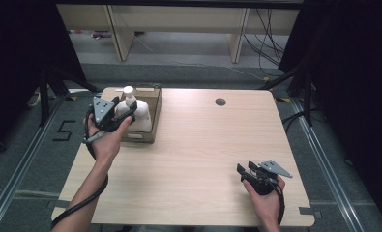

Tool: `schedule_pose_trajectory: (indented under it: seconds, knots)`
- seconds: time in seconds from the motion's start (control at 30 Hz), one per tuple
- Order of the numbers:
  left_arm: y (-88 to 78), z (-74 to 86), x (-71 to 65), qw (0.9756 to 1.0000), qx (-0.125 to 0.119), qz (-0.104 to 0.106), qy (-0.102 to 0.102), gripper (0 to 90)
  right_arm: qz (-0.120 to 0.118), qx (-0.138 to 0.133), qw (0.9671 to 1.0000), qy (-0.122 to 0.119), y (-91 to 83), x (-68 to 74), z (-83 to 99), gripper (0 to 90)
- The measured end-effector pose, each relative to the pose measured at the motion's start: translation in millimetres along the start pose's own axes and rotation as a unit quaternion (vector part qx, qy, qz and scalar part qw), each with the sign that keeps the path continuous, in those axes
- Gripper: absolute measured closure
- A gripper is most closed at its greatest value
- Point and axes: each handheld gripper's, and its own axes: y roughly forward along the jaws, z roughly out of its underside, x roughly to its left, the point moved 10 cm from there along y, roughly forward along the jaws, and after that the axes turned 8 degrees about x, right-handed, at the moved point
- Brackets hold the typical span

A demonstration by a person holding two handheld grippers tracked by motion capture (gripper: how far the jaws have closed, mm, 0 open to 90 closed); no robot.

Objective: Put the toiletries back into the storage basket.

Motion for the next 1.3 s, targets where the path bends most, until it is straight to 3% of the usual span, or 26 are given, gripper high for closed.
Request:
schedule_pose_trajectory:
  seconds: [0.23,0.57,1.1,1.3]
  knots:
    - [-14.4,6.0,-0.5,1.0000,-0.007,0.005,0.003,35.2,0.001,0.000,1.0000,0.000,0.0,0.0,0.1,48.2]
    - [-33.8,29.8,-4.9,0.9999,-0.004,0.016,0.002,35.7,0.008,-0.001,0.9999,-0.007,-0.7,-1.0,-0.5,48.2]
    - [-48.2,70.3,5.5,0.9999,0.007,0.014,-0.008,36.2,0.018,0.007,0.9998,-0.009,-1.4,-2.8,1.0,48.1]
    - [-51.9,87.1,9.4,0.9997,0.016,0.014,-0.013,36.1,0.010,0.002,0.9999,-0.006,-0.1,-1.1,0.4,48.1]
